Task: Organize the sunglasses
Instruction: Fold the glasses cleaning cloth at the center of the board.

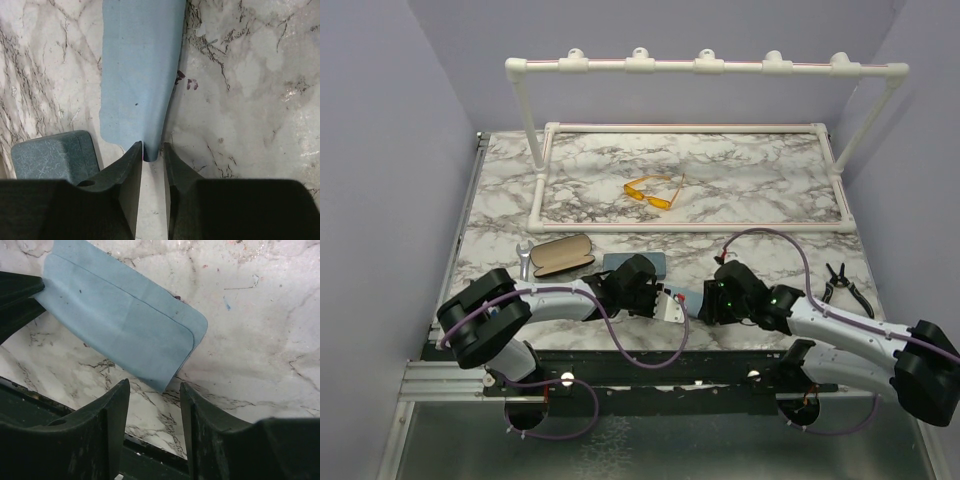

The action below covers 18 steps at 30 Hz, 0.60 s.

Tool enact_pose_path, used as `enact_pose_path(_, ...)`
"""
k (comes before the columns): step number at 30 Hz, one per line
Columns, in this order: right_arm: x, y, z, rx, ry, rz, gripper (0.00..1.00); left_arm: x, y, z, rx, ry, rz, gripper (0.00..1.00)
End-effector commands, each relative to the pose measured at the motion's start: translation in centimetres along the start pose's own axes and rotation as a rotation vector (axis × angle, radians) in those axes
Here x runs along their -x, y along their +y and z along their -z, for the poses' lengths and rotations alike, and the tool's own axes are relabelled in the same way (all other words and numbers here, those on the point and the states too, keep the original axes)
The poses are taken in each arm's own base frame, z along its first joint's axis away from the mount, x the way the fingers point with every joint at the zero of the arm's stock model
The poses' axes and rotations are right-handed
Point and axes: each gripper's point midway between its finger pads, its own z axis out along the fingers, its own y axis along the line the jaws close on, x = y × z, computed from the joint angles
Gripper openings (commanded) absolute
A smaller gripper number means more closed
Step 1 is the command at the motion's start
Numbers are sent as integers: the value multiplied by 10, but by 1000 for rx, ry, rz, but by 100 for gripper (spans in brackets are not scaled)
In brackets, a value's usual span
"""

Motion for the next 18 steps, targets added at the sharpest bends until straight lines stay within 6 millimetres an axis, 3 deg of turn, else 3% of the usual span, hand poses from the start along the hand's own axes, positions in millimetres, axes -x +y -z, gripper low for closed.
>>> enact_pose_path(1, 1, -4, 5, -11, -27, -7, 50, -5, 0, -3, 4, 19, -20, 21)
enact_pose_path(6, 5, 3, 11, 38, -46, 48, 52, -2, -4, 0, -12, 12, -30, 0)
enact_pose_path(18, 20, 45, 20, 171, -107, 269, 63, -10, -26, 24, -74, 29, -74, 0)
